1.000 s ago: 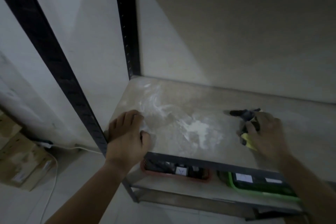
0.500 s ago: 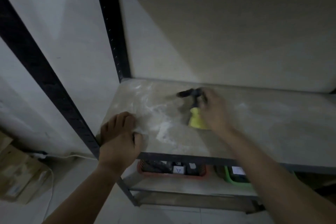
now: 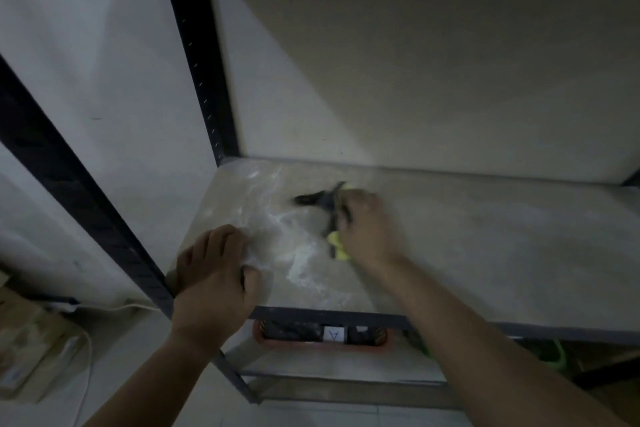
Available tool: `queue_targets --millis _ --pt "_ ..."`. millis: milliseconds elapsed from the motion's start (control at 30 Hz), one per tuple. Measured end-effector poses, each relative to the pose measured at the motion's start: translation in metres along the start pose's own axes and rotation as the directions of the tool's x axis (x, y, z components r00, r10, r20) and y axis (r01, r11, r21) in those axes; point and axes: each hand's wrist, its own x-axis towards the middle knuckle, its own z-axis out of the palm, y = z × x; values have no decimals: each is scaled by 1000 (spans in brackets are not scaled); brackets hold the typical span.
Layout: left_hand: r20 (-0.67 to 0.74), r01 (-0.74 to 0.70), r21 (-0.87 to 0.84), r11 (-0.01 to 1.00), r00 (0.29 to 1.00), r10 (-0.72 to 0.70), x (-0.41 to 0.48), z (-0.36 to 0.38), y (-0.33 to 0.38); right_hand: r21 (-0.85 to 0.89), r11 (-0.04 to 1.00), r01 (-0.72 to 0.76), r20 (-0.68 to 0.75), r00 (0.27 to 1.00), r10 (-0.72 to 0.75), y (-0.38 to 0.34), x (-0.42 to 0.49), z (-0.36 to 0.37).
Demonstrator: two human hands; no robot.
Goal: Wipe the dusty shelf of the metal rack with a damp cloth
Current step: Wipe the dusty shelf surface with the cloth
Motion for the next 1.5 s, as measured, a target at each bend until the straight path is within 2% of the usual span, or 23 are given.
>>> queue_targets --millis 67,100,167,200,267,367,400,500,667,733,800,833,867,900,1000,1033,1133,1200,1267,1333,1400,1467,1500 --pt "-3 -6 -6 1000 1000 6 0 -1 0 166 973 158 107 978 -177 -25 -3 7" --pt "-5 -6 -7 1000 1000 6 0 -1 0 257 950 176 146 965 -219 -24 -1 0" --pt "-10 -1 -6 1000 1000 1 0 -1 0 333 935 117 141 975 -172 -8 5 -23" --pt "-14 4 -4 1000 1000 -5 1 -1 0 307 948 81 82 990 -111 6 10 -35" --pt "-13 15 3 1000 1000 -15 1 0 1 141 990 -3 -80 997 14 46 21 -56" --pt "-9 11 12 1000 1000 -11 2 1 1 -70 963 -260 -68 964 255 99 41 -64" --pt "-6 9 19 1000 1000 -9 2 1 1 -115 951 -287 -43 958 284 106 48 -58" --pt "-6 14 30 999 1000 -14 2 -1 2 -201 957 -211 -30 977 209 97 69 -34" --pt "0 21 15 1000 1000 -21 2 0 1 -229 965 -130 -49 991 122 53 84 -1" --pt "7 29 2 1000 1000 -29 2 1 1 -128 988 81 30 997 -78 26 76 5" --pt "15 33 11 999 999 -33 1 1 1 103 946 307 189 928 -322 -6 63 6" --pt "17 34 13 999 999 -34 1 1 0 200 918 343 264 883 -388 -20 59 2" --pt "17 33 9 999 999 -34 1 2 0 262 907 330 314 859 -404 -26 59 -1" --pt "14 32 3 999 999 -32 1 2 0 275 911 308 308 869 -387 -26 64 -3" --pt "-14 24 -19 1000 1000 -24 0 2 1 174 958 227 99 964 -246 1 89 -4" --pt "-28 19 -32 999 999 -20 1 1 2 106 981 164 80 982 -172 11 97 -4" --pt "-47 6 -53 999 999 -8 2 -1 3 69 995 72 137 987 -81 10 110 9" --pt "-49 10 -55 998 999 -13 2 -1 3 110 987 116 119 984 -129 -8 113 21" --pt "-59 9 -59 998 998 -12 1 -2 4 139 966 219 143 961 -239 -30 112 36" --pt "-69 -2 -77 997 998 -4 1 -2 3 250 929 273 186 928 -323 -53 105 47" --pt "-78 -11 -91 996 997 4 1 0 2 394 894 215 309 885 -349 -71 95 45" --pt "-75 -10 -98 995 997 3 0 1 1 452 877 164 431 820 -376 -73 94 41" --pt "-73 -6 -102 995 997 -2 0 0 2 461 872 167 445 806 -389 -71 98 36"
